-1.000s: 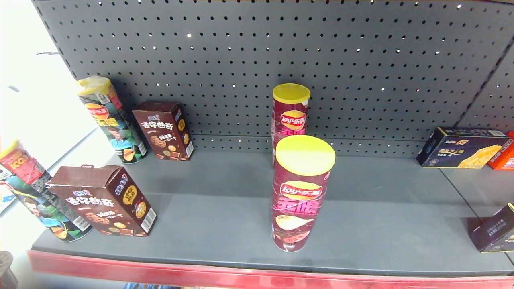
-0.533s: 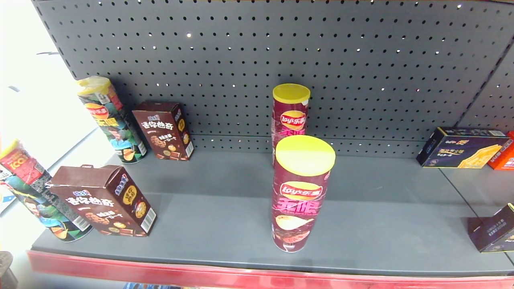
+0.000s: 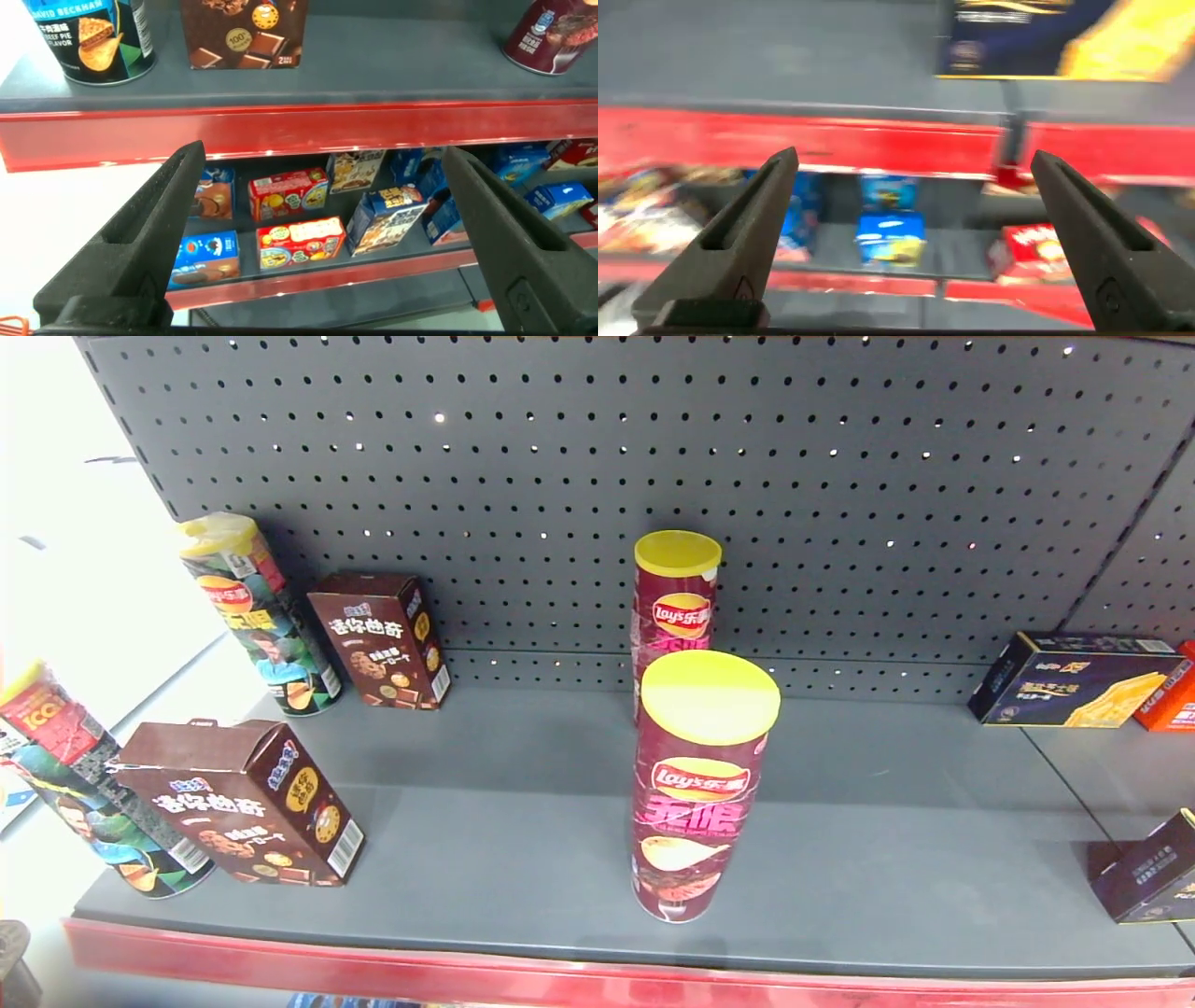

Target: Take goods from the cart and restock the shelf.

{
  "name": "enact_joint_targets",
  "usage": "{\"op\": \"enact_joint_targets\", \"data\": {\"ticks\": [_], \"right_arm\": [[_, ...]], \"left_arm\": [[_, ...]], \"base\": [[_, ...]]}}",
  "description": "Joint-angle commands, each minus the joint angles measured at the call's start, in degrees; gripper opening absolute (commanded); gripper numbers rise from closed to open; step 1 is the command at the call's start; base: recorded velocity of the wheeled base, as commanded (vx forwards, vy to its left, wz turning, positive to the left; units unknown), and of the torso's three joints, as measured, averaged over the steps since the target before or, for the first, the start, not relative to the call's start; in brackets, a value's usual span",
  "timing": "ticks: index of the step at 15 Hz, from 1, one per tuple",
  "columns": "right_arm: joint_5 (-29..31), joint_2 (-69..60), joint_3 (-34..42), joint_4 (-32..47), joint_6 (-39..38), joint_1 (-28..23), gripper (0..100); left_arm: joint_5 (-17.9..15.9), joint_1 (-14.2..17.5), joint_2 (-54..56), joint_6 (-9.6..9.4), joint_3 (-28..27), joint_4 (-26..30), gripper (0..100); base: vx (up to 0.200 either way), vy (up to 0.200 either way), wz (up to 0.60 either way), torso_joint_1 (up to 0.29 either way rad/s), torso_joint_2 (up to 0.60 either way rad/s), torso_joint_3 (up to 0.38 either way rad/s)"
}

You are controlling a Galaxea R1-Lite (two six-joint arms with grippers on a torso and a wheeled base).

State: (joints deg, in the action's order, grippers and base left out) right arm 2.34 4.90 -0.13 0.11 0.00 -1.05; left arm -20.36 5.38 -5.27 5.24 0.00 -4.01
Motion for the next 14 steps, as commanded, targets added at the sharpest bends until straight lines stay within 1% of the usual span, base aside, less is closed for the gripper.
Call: {"op": "enact_joint_targets", "data": {"ticks": [1,4,5,6,7,8,9,10,11,13,14], "right_arm": [[-0.23,-4.9,0.05,-0.11,-0.18,1.14,100],[-0.23,-4.72,0.05,-0.29,-0.09,1.05,100],[-0.23,-4.72,0.05,-0.29,-0.09,1.05,100],[-0.23,-4.72,0.05,-0.29,-0.09,1.05,100],[-0.23,-4.72,0.05,-0.29,-0.09,1.05,100],[-0.23,-4.72,0.05,-0.29,-0.09,1.05,100],[-0.23,-4.72,0.05,-0.29,-0.09,1.05,100],[-0.23,-4.72,0.05,-0.29,-0.09,1.05,100],[-0.23,-4.72,0.05,-0.29,-0.09,1.05,100],[-0.23,-4.72,0.05,-0.29,-0.09,1.05,100],[-0.23,-4.72,0.05,-0.29,-0.09,1.05,100]], "left_arm": [[0.06,0.07,-0.09,-0.14,0.0,-0.03,100],[1.9,0.16,-0.09,-0.67,0.0,0.06,100],[4.36,0.07,-0.09,-2.08,0.0,0.06,100],[6.65,0.16,-0.09,-2.69,0.0,0.06,100],[10.16,0.25,-0.09,-3.66,0.0,0.23,100],[18.34,0.25,-0.09,-7.44,0.0,1.11,100],[23.79,0.34,-0.01,-9.11,0.0,4.45,100],[23.61,0.25,-0.01,-8.32,0.0,4.01,100],[22.47,0.16,-0.01,-8.49,0.0,3.83,100],[16.93,0.16,-0.09,-8.76,0.0,4.01,100],[16.75,0.16,-0.09,-8.76,0.0,4.01,100]], "base": [[0.0,0.0,0.0,0.0,0.0,0.0],[0.0,0.0,0.0,0.0,0.0,0.0],[0.0,0.0,0.0,0.0,0.0,0.0],[0.0,0.0,0.0,0.0,0.0,0.0],[0.0,0.0,0.0,0.0,0.0,0.0],[0.0,0.0,0.0,0.0,0.0,0.0],[0.0,0.0,0.0,0.0,0.0,0.0],[0.0,0.0,0.0,0.0,0.0,0.0],[0.0,0.0,0.0,0.0,0.0,0.0],[0.0,0.0,0.0,0.0,0.0,0.0],[0.0,0.0,0.0,0.0,0.0,0.0]]}}
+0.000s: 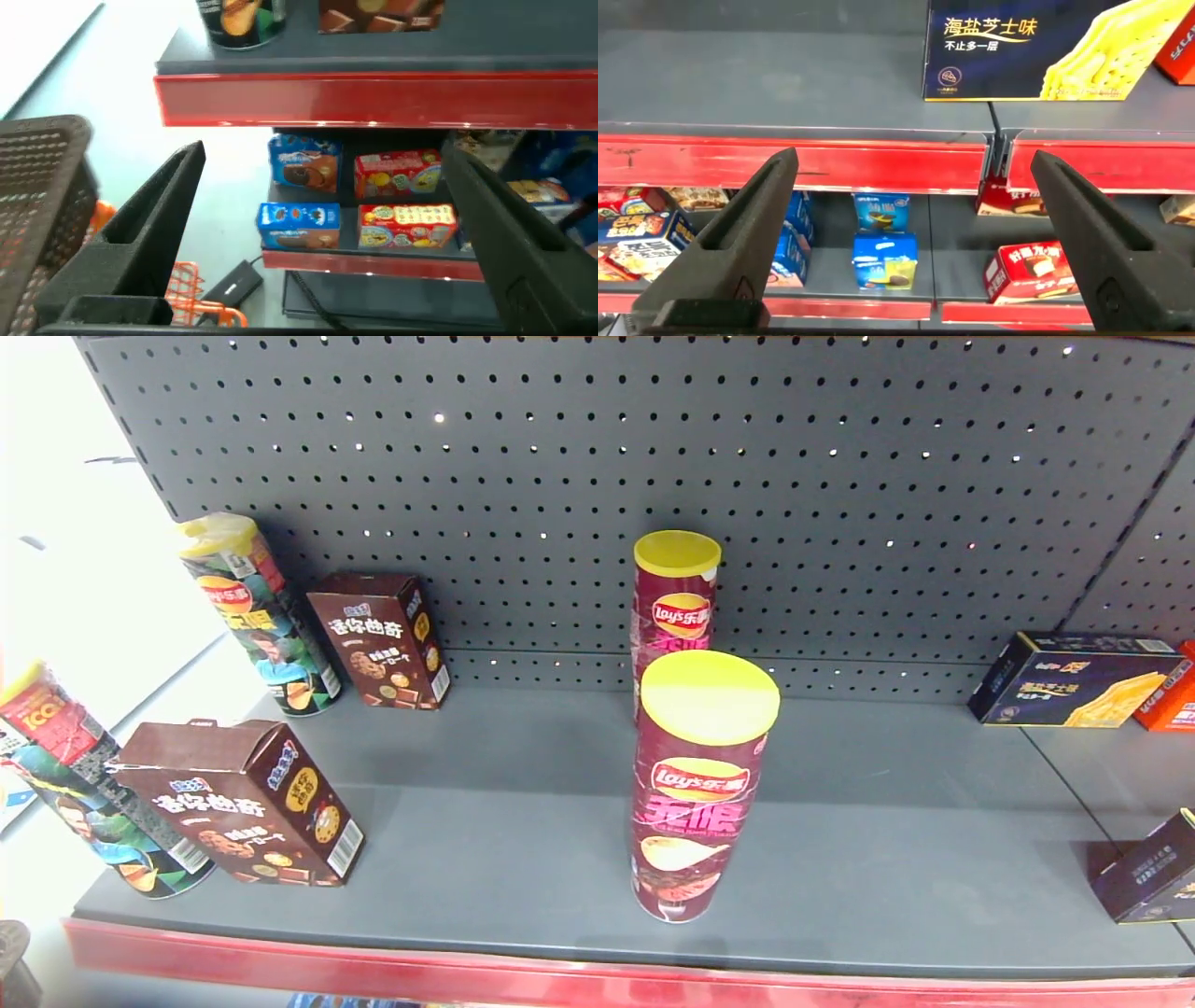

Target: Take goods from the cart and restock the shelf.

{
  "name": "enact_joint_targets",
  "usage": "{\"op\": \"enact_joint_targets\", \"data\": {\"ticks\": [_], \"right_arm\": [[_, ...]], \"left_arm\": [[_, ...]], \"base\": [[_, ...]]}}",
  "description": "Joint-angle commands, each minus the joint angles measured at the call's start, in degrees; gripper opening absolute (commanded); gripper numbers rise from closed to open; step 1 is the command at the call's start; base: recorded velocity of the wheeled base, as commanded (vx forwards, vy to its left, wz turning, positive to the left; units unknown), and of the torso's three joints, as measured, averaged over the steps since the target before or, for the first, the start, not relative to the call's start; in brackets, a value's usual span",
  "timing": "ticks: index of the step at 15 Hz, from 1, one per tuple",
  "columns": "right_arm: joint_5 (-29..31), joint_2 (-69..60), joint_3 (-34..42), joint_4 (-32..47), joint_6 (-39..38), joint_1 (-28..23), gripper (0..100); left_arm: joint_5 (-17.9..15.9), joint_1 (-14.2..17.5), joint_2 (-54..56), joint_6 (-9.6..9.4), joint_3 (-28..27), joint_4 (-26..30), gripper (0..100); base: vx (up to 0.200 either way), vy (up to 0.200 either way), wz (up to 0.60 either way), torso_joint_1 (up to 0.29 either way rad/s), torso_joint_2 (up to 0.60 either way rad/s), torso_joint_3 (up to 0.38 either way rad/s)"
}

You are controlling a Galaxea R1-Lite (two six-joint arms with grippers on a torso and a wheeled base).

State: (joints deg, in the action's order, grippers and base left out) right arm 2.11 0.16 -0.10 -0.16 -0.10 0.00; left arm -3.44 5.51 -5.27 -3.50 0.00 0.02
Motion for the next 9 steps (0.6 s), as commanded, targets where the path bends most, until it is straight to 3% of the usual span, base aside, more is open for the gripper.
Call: {"op": "enact_joint_targets", "data": {"ticks": [1,6,8,9], "right_arm": [[0.0,0.02,0.01,-0.02,0.01,0.0,100],[0.0,0.02,0.01,-0.02,0.01,0.0,100],[0.0,0.02,0.01,-0.02,0.01,0.0,100],[0.0,0.02,0.01,-0.02,0.01,0.0,100]], "left_arm": [[-0.17,0.03,-0.09,0.07,0.0,0.06,100],[-0.25,0.03,-0.09,-0.02,0.0,0.06,100],[-0.25,0.03,-0.09,-0.02,0.0,-0.02,100],[-0.25,0.03,-0.09,0.07,0.0,0.06,100]], "base": [[0.0,0.0,0.0,0.0,0.0,0.0],[0.0,0.0,0.0,0.0,0.0,0.0],[-0.2,0.0,0.0,0.0,0.0,0.002],[0.0,0.0,0.0,0.0,0.0,0.0]]}}
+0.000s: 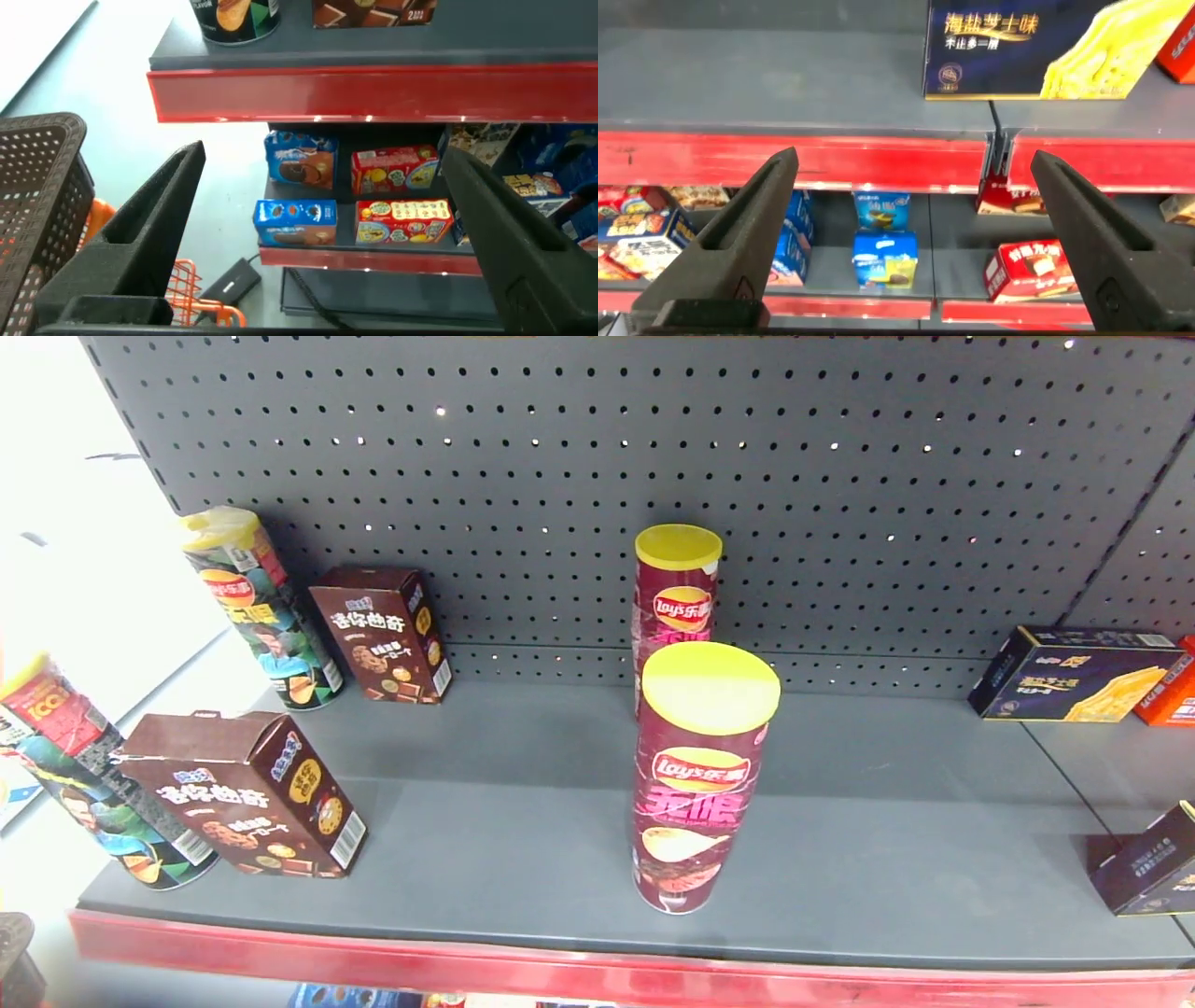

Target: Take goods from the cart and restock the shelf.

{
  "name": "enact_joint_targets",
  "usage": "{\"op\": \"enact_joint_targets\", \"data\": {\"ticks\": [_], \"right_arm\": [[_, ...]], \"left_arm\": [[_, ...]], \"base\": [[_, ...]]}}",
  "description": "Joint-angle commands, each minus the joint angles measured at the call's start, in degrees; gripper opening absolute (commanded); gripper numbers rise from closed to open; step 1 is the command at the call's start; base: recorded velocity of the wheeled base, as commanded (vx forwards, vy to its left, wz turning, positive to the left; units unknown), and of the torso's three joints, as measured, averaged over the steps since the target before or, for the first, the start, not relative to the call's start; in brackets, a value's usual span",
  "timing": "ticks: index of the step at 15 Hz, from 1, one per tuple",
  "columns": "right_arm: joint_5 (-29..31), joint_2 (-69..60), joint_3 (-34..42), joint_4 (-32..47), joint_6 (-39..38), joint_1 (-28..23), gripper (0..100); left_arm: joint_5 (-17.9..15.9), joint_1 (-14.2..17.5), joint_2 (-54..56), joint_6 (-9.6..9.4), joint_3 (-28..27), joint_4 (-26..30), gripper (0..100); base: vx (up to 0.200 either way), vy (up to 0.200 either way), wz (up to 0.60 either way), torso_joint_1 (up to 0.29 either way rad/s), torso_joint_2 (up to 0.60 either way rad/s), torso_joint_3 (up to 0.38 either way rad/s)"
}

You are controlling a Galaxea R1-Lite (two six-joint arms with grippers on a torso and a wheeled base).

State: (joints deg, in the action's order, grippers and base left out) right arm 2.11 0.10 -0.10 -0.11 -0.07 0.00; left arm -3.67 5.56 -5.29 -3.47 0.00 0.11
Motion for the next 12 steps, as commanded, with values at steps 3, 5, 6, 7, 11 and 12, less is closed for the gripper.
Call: {"op": "enact_joint_targets", "data": {"ticks": [3,5,6,7,11,12], "right_arm": [[0.0,0.08,0.01,0.02,0.07,0.0,100],[-0.09,0.08,0.01,-0.07,-0.01,0.0,100],[-0.18,0.08,0.01,-0.07,0.07,0.0,100],[-0.18,0.08,0.01,-0.07,0.07,0.0,100],[-0.18,0.08,0.1,-0.07,0.07,0.0,100],[-0.18,0.08,0.01,-0.07,0.07,0.0,100]], "left_arm": [[-0.29,-0.02,-0.07,-0.13,0.0,-0.02,100],[-0.29,-0.02,-0.07,-0.04,0.0,-0.02,100],[-0.29,-0.02,-0.07,0.05,0.0,-0.02,100],[-0.02,-0.02,-0.07,0.31,0.0,-0.02,100],[-0.2,-0.02,-0.07,0.13,0.0,-0.02,100],[-0.11,-0.02,-0.07,0.22,0.0,-0.02,100]], "base": [[0.0,0.0,0.0,0.0,0.0,0.0],[0.0,0.0,0.0,0.0,0.0,0.0],[0.0,0.0,0.0,0.0,0.0,0.0],[0.0,0.0,0.0,0.0,0.0,0.0],[0.0,0.0,-0.3,0.0,0.0,0.001],[0.0,0.0,0.0,0.0,0.0,0.0]]}}
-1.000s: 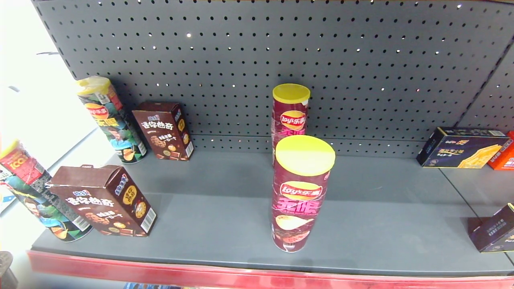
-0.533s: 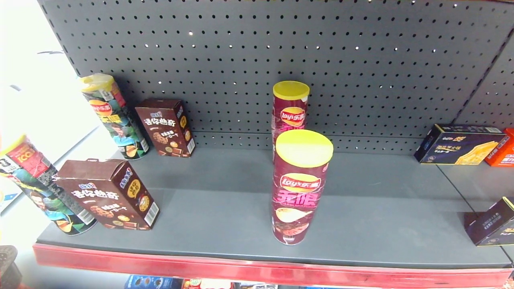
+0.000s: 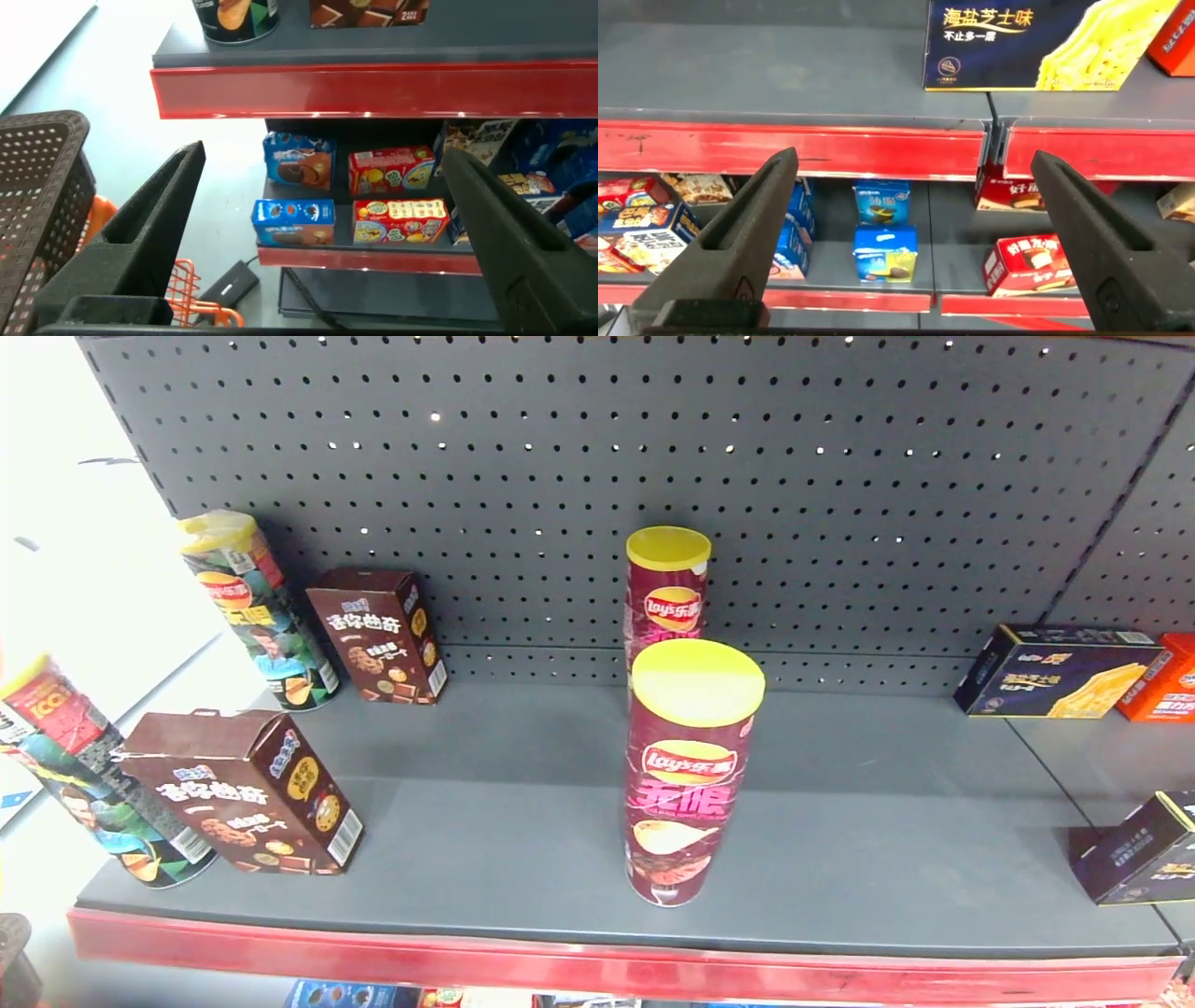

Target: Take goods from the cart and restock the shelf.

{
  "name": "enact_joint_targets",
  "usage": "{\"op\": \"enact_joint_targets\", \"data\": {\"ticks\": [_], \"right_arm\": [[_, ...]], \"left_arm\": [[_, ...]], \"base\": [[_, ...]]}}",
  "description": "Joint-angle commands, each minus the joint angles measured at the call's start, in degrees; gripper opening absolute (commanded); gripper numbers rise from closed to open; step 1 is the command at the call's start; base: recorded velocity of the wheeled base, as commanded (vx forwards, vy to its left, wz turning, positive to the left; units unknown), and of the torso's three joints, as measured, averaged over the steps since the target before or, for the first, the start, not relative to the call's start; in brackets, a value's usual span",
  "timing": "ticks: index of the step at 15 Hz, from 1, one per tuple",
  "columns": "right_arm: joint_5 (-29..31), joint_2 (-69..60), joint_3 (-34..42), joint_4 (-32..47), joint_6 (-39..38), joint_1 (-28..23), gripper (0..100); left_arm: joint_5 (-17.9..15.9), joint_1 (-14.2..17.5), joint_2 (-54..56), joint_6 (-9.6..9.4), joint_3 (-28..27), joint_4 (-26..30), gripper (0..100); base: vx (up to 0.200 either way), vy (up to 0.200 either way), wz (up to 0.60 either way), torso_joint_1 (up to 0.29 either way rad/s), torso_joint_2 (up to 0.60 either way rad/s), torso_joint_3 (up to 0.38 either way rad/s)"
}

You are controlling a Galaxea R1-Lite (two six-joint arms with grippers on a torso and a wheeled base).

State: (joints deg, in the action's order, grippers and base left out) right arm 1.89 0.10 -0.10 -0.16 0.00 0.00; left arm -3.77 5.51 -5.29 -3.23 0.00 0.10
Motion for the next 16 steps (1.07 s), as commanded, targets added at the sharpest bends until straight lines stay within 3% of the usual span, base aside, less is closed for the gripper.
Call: {"op": "enact_joint_targets", "data": {"ticks": [1,16], "right_arm": [[0.04,0.08,0.01,-0.02,0.0,0.0,100],[0.04,0.08,0.01,-0.02,0.0,0.0,100]], "left_arm": [[0.08,0.03,-0.07,0.07,0.0,-0.01,100],[0.16,0.03,-0.07,0.59,0.0,-0.01,100]], "base": [[0.0,0.0,0.0,0.0,0.0,0.0],[0.0,0.0,0.0,0.0,0.0,0.0]]}}
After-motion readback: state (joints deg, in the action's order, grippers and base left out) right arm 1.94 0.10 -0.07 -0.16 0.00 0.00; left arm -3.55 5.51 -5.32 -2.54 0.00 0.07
